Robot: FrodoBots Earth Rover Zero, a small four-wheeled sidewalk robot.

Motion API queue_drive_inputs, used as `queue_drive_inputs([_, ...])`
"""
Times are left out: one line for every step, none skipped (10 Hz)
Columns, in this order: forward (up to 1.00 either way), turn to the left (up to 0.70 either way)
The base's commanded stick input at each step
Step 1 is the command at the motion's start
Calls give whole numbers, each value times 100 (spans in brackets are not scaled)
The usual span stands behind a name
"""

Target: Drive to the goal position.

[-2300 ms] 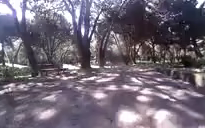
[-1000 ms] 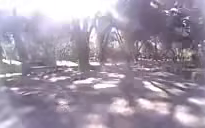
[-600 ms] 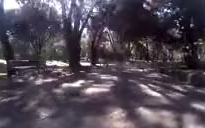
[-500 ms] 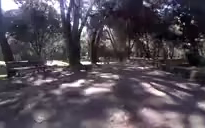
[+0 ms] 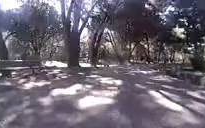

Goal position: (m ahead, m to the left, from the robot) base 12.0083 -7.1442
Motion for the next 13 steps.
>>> queue_drive_inputs([85,0])
queue_drive_inputs([85,0])
queue_drive_inputs([85,-6])
queue_drive_inputs([85,-19])
queue_drive_inputs([85,-34])
queue_drive_inputs([85,-29])
queue_drive_inputs([85,-22])
queue_drive_inputs([85,-15])
queue_drive_inputs([85,-6])
queue_drive_inputs([85,-1])
queue_drive_inputs([85,-5])
queue_drive_inputs([85,-9])
queue_drive_inputs([85,-16])
